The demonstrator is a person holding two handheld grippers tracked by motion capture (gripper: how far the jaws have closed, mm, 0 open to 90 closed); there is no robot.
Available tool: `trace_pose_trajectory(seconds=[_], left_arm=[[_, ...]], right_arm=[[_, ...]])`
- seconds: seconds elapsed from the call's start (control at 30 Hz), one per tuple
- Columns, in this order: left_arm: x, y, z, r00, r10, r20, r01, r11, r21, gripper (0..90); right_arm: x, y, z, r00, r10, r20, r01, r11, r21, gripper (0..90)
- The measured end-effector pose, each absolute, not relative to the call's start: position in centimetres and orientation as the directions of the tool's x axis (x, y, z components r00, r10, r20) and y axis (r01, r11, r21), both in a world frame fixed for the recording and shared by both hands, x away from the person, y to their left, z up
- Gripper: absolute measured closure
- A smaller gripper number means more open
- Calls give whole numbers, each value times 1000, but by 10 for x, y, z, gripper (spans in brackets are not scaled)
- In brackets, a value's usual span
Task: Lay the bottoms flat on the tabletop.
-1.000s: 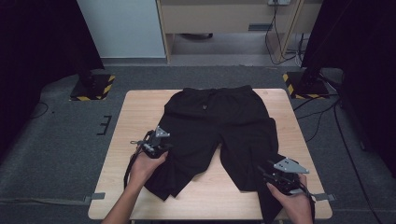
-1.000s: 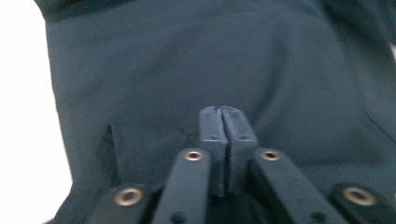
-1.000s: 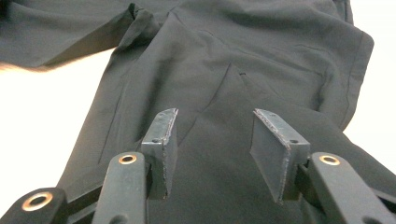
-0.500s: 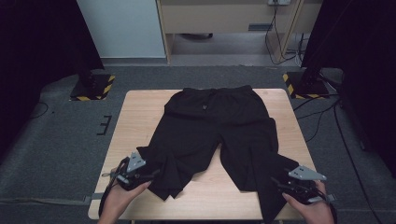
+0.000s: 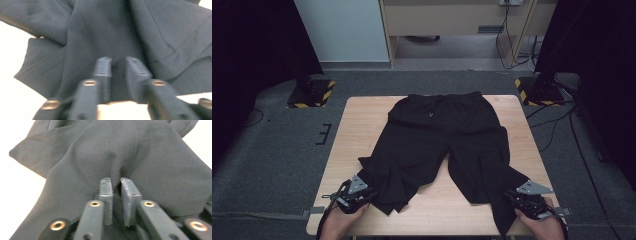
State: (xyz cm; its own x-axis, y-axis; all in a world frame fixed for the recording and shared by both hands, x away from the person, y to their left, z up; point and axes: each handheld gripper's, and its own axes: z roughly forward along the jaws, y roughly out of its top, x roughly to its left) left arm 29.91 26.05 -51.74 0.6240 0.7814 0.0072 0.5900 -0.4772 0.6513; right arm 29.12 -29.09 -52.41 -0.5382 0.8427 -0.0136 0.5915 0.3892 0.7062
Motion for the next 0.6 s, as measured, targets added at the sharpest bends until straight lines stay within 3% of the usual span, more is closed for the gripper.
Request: trace_pose_trajectory(seconds=[0.1,0.3,0.4,0.43,0.53,0.6], left_arm=[[296,265,-517,624,781,-1,597,-476,646,890],[297,270,-515,607,795,-6,600,-454,659,898],[297,272,-512,601,799,-19,591,-428,684,897],[297,271,-512,596,803,-15,586,-422,691,873],[300,269,-514,573,820,3,572,-402,715,626],[302,266,-516,574,819,5,563,-399,724,516]], right_arm=[[280,-297,-518,-543,840,6,605,386,697,829],[244,-318,-507,-539,842,-12,610,400,684,810],[236,-321,-502,-536,844,-3,600,383,702,740],[238,-320,-499,-533,846,4,591,369,717,694],[254,-307,-491,-537,844,11,560,346,753,549],[272,-296,-490,-539,842,4,540,342,769,476]])
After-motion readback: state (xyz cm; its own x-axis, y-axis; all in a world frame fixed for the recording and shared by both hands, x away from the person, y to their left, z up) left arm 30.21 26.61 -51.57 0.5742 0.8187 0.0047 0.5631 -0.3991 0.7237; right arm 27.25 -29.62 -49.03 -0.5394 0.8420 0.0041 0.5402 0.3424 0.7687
